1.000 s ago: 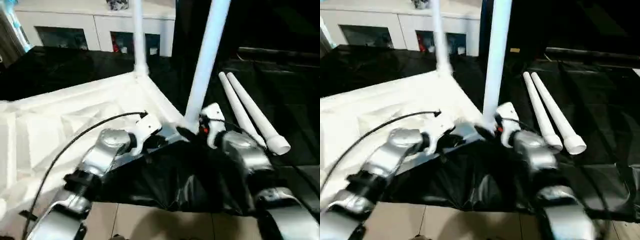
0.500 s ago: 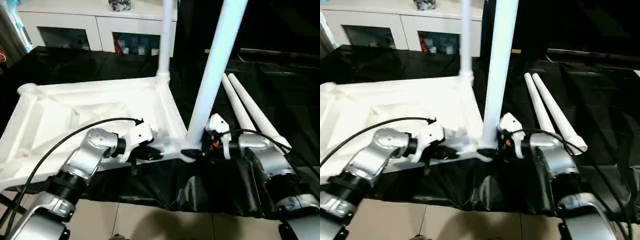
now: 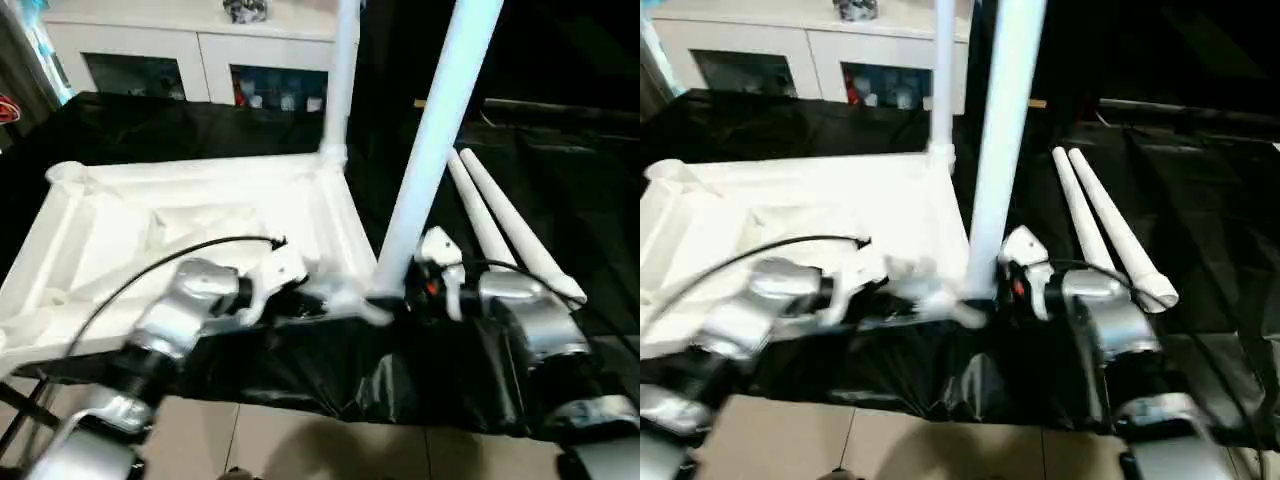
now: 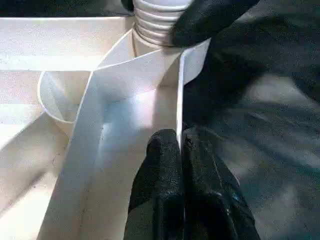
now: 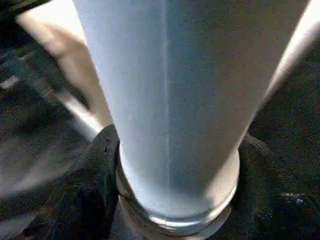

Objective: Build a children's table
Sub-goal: Rotate leg to tighten

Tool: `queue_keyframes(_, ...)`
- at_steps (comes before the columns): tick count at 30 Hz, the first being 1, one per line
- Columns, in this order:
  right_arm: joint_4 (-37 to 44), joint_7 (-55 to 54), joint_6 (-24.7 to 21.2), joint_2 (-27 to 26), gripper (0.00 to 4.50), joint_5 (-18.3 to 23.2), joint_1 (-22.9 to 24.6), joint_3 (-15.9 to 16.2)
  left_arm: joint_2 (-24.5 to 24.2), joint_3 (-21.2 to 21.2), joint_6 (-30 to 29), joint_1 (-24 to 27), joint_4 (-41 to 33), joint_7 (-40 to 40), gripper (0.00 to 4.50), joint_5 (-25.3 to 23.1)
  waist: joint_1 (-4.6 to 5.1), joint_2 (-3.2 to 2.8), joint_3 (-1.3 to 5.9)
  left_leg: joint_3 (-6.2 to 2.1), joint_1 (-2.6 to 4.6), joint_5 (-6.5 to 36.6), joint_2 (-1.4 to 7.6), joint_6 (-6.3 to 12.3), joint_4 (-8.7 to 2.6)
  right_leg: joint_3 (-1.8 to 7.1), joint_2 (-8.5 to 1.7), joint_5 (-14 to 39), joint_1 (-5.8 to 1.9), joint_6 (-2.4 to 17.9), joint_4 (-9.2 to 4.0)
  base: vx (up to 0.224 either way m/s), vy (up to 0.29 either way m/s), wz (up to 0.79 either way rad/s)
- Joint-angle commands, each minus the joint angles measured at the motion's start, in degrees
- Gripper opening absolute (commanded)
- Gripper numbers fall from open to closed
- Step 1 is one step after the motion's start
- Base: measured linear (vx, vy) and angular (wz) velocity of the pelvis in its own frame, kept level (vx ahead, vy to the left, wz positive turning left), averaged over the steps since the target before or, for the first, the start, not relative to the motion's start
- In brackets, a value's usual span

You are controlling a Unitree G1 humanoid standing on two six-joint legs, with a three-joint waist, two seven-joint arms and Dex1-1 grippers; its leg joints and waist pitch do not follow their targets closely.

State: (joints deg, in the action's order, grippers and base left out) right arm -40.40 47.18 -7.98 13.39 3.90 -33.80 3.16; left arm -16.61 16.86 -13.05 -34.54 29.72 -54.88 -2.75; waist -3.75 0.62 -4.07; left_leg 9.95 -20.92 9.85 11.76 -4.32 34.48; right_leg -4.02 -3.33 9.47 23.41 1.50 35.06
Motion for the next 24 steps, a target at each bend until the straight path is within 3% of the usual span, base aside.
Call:
queue_keyframes(1,-4.77,-8.79,-0.02,-4.98,2.71,-0.12,-1.75,0.33,4.07,-1.19,-0.81,-3.81,0.55,7.41,0.00,-0.18,0.33,-0.04,4.35,-0.46,0.83,14.77,1.08,-0.21,-4.07,2.42,-4.38,23.00,-2.74,9.26,-5.30,0.000,0.000,0.00)
queue_keyframes(4,-7.34,-14.46,0.36,-7.40,2.70,0.11,-3.17,-1.12,5.81,-1.52,-1.51,-4.85,1.84,10.59,0.00,-0.62,0.59,-0.23,4.38,-0.43,0.79,14.58,1.06,-0.08,-4.01,2.50,-4.41,21.88,-2.68,9.51,-5.39,0.000,0.000,0.00)
queue_keyframes(7,-10.11,-20.81,1.51,-10.34,2.70,-0.37,-5.00,-2.17,7.97,-1.91,-1.98,-5.91,3.38,14.20,0.00,-1.37,0.49,-0.33,4.76,-0.33,0.57,12.49,1.11,0.34,-3.93,2.68,-4.29,16.23,-2.94,10.76,-4.68,0.000,0.000,0.00)
queue_keyframes(8,-10.71,-21.82,2.47,-11.26,3.26,-0.53,-5.57,-2.38,8.54,-1.96,-1.96,-6.05,3.67,14.71,0.00,-1.61,0.47,-0.22,4.78,-0.24,0.50,11.98,0.99,0.63,-3.89,2.68,-4.27,15.31,-3.05,10.91,-4.70,0.000,0.000,0.00)
queue_keyframes(9,-11.34,-22.04,3.58,-12.32,3.40,-0.58,-6.22,-2.55,8.99,-1.95,-1.76,-6.11,3.93,15.00,0.00,-1.82,0.31,-0.49,4.89,-0.29,0.42,11.06,1.09,0.95,-3.87,2.71,-4.39,13.32,-3.16,11.52,-4.40,0.000,0.000,0.00)
queue_keyframes(12,-11.19,-18.74,3.82,-12.64,3.46,0.21,-6.43,-2.68,8.81,-1.32,-0.82,-5.65,3.74,13.77,0.00,-1.86,0.36,-0.44,4.87,-0.22,0.26,10.46,1.11,1.89,-3.88,2.67,-4.26,10.60,-3.36,12.41,-4.18,0.000,0.000,0.00)
queue_keyframes(15,-10.48,-16.75,4.23,-11.60,3.85,-0.10,-6.07,-2.05,7.92,-0.99,-0.39,-5.00,3.05,12.42,0.00,-1.71,0.36,-0.47,4.76,-0.22,0.34,11.75,1.12,1.88,-3.94,2.63,-4.35,12.32,-3.39,12.37,-4.39,0.000,0.000,0.00)
queue_keyframes(18,-9.94,-14.29,5.62,-9.70,3.85,-0.11,-5.68,-1.58,6.35,-0.45,0.72,-4.09,2.01,9.58,0.00,-1.13,0.42,-0.54,4.70,-0.28,0.35,12.41,1.15,1.66,-4.01,2.65,-4.37,13.48,-3.41,12.09,-4.49,0.000,0.000,0.00)
queue_keyframes(24,-6.01,-1.15,7.45,-3.75,3.85,0.32,-3.41,0.59,1.98,0.68,2.59,-1.17,-2.13,0.15,0.00,0.76,0.41,-0.72,4.78,-0.23,0.27,11.96,1.33,2.75,-3.86,2.70,-4.32,10.39,-3.56,13.67,-4.13,0.000,0.000,0.00)
